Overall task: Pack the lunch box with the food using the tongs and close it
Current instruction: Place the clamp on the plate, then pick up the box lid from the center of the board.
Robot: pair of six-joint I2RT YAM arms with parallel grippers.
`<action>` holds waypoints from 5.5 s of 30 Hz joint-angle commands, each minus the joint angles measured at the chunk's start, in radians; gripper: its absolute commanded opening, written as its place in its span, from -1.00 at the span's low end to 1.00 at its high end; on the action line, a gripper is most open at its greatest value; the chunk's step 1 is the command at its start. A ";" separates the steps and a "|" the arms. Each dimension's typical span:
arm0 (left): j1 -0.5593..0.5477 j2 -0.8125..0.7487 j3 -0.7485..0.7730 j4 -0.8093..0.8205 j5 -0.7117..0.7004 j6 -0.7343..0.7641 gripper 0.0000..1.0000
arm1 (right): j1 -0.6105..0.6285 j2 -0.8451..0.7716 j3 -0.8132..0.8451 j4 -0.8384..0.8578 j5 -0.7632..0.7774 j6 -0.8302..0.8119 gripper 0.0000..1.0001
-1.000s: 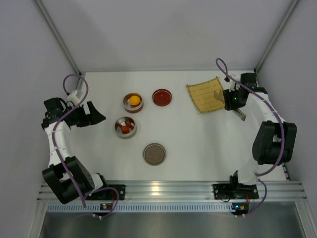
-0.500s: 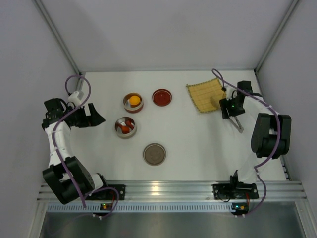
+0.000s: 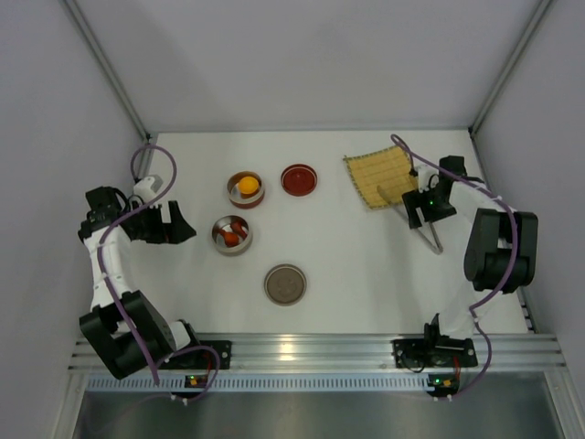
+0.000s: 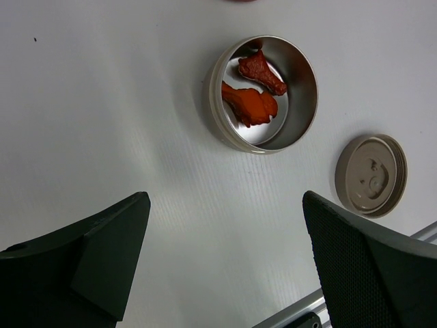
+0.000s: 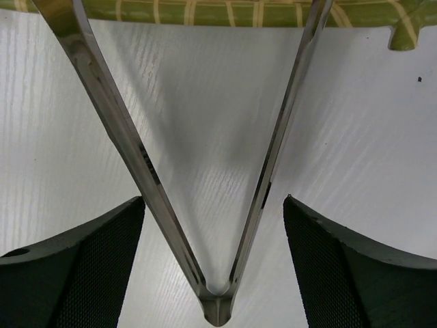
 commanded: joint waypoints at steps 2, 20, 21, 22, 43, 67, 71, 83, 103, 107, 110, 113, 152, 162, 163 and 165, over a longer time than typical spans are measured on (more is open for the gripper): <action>0.007 -0.034 -0.006 -0.060 0.030 0.096 0.96 | -0.017 -0.039 0.024 -0.019 -0.047 -0.024 0.67; -0.009 0.015 0.020 -0.165 0.064 0.168 0.96 | 0.511 -0.627 0.026 -0.373 -0.345 -0.522 0.59; -0.021 0.020 0.017 -0.160 0.059 0.161 0.96 | 0.570 -0.640 0.012 -0.366 -0.326 -0.530 0.41; -0.030 0.021 0.017 -0.156 0.055 0.155 0.97 | 0.627 -0.637 -0.008 -0.353 -0.280 -0.544 0.31; -0.269 0.015 -0.021 -0.004 -0.079 -0.020 0.96 | 1.217 -0.222 -0.096 -0.114 -0.114 -0.788 -0.27; -0.268 0.024 -0.029 0.010 -0.056 -0.036 0.96 | 1.304 -0.019 -0.060 0.061 -0.041 -0.757 -0.28; -0.268 0.021 -0.029 0.004 -0.059 -0.029 0.96 | 1.304 -0.002 -0.076 0.073 -0.041 -0.751 -0.38; -0.269 0.028 -0.024 0.001 -0.059 -0.029 0.96 | 1.324 -0.007 -0.131 0.072 -0.031 -0.727 -0.58; -0.268 0.025 -0.021 -0.002 -0.075 -0.037 0.96 | 1.347 0.036 -0.140 0.078 -0.025 -0.592 -0.93; -0.268 0.017 -0.017 -0.004 -0.079 -0.045 0.96 | 1.341 -0.007 -0.123 0.081 -0.047 -0.475 -1.00; -0.268 0.002 -0.009 -0.008 -0.060 -0.046 0.96 | 1.300 -0.082 -0.094 0.061 -0.108 -0.385 -1.00; -0.268 -0.021 0.003 -0.002 -0.030 -0.054 0.96 | 1.220 -0.156 -0.025 0.018 -0.203 -0.284 -1.00; -0.651 -0.226 -0.497 1.580 0.273 -1.184 0.83 | 0.625 -0.438 0.140 0.259 -0.979 0.528 -1.00; -0.722 0.007 -0.494 2.164 0.260 -1.559 0.88 | 0.677 -0.472 0.167 0.225 -0.943 0.494 -1.00; -0.743 0.015 -0.489 2.176 0.260 -1.557 0.88 | 0.681 -0.472 0.170 0.223 -0.941 0.498 -1.00; -0.766 0.031 -0.463 2.178 0.265 -1.519 0.88 | 0.686 -0.473 0.182 0.217 -0.944 0.501 -1.00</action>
